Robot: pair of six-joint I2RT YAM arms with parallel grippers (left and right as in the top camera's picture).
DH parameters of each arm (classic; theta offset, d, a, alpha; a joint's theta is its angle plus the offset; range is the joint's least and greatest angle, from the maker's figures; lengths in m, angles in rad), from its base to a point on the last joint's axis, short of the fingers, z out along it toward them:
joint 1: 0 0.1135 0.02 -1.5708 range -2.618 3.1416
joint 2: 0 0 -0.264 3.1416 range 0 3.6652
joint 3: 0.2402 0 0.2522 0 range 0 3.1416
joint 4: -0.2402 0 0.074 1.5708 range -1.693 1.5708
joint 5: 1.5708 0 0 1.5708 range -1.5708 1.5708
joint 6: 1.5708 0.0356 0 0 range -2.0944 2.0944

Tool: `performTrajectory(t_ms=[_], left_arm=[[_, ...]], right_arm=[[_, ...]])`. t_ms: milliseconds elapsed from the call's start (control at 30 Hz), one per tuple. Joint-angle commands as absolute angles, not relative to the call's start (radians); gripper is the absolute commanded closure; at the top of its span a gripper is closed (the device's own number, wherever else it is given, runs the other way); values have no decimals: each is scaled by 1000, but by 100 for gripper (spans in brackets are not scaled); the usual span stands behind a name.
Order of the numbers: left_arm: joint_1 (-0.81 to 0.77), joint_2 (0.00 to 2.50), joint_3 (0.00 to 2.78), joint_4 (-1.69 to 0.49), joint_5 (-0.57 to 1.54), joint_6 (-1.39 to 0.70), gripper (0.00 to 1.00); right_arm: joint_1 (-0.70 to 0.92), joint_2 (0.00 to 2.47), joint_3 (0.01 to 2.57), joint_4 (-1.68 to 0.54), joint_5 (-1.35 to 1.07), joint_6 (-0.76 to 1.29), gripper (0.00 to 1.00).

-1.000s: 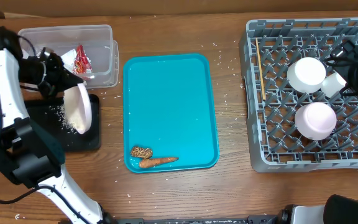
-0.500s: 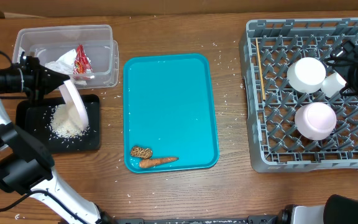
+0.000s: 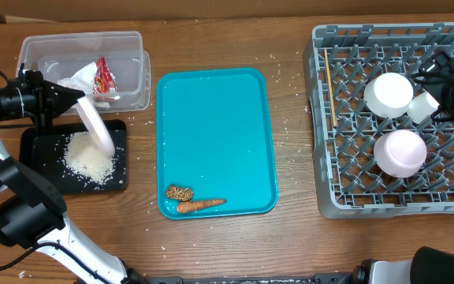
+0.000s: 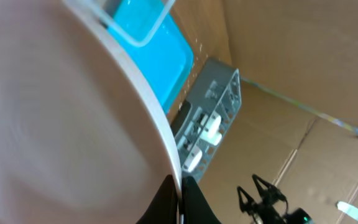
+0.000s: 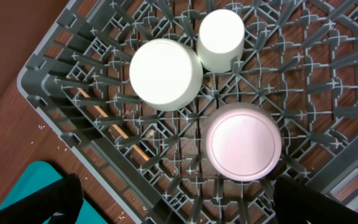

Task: Sort waste into correct bins and load items into the dishwasher
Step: 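Tilt the plate over the black tray to dump the rice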

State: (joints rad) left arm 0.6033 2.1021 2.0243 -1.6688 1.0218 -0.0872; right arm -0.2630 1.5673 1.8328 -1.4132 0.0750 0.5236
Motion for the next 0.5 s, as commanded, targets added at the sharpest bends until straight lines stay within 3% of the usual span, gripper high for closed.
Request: performTrajectory(t_ms=[0, 467], left_arm=[[611, 2080, 2037, -1672, 1048, -37, 96], [589, 2046, 1997, -1684, 1047, -53, 96]], right_arm=[[-264, 1565, 1847, -1409, 73, 528, 0], [-264, 1565, 1847, -1409, 73, 528, 0]])
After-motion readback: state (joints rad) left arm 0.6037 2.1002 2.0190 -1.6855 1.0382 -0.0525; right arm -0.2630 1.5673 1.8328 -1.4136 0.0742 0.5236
